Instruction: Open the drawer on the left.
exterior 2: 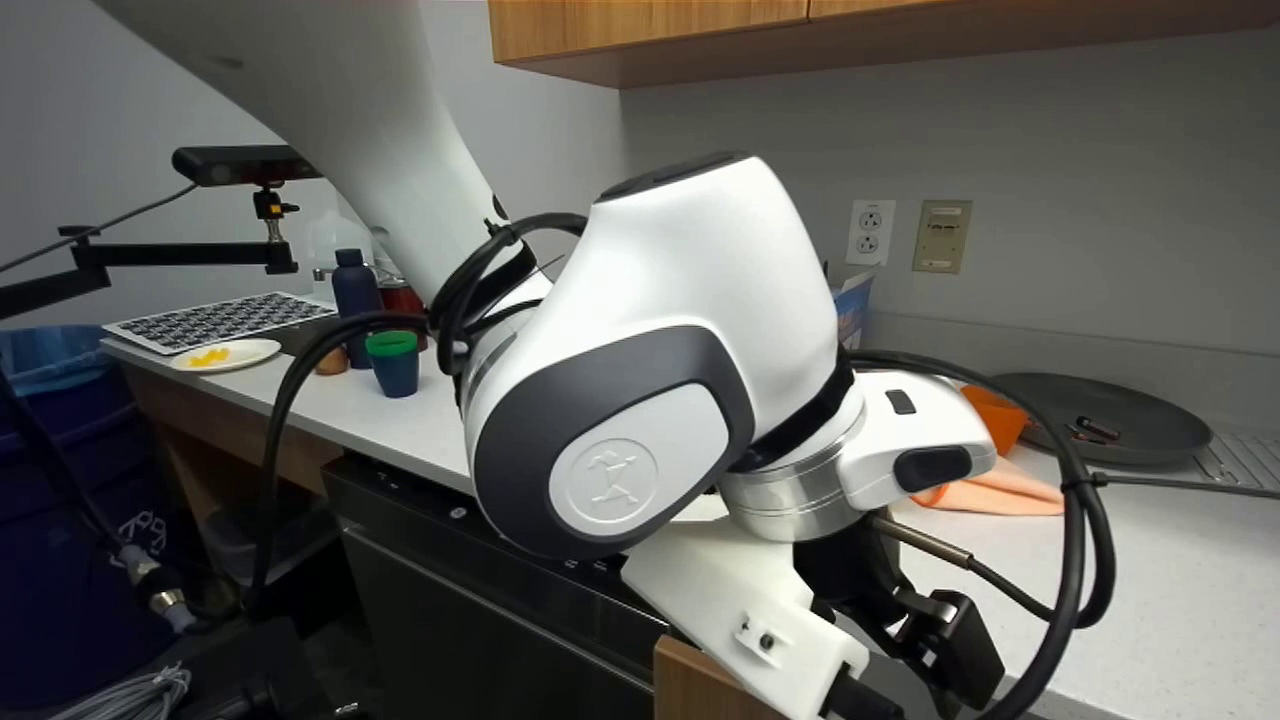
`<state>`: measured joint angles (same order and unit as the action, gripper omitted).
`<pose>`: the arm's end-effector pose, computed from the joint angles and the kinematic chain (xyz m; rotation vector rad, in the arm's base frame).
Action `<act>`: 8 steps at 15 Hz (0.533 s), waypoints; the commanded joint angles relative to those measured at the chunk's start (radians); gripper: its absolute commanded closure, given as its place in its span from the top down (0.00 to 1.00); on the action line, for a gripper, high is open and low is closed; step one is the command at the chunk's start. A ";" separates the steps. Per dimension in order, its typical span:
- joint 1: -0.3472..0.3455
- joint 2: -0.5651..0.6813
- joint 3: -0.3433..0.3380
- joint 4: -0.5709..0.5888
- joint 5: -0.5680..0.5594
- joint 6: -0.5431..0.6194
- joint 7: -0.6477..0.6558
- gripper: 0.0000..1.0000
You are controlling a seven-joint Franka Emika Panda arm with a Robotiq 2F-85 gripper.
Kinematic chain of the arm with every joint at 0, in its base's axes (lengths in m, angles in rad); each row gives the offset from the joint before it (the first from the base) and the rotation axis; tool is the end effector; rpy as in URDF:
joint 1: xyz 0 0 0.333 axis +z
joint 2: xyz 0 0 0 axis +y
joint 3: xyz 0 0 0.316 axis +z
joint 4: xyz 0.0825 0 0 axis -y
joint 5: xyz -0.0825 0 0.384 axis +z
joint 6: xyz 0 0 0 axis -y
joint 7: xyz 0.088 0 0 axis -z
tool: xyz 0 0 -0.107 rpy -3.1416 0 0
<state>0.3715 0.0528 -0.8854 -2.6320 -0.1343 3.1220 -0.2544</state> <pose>0.4122 -0.2214 0.2846 2.8446 -0.1647 0.5691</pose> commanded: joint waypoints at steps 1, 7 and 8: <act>-0.166 -0.014 0.165 0.013 -0.047 -0.020 -0.008 1.00; -0.299 0.016 0.349 0.039 0.021 -0.069 -0.096 1.00; -0.322 0.015 0.379 0.044 0.048 -0.104 -0.128 1.00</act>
<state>0.0749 0.0568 -0.5455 -2.6151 -0.1609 3.0873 -0.2799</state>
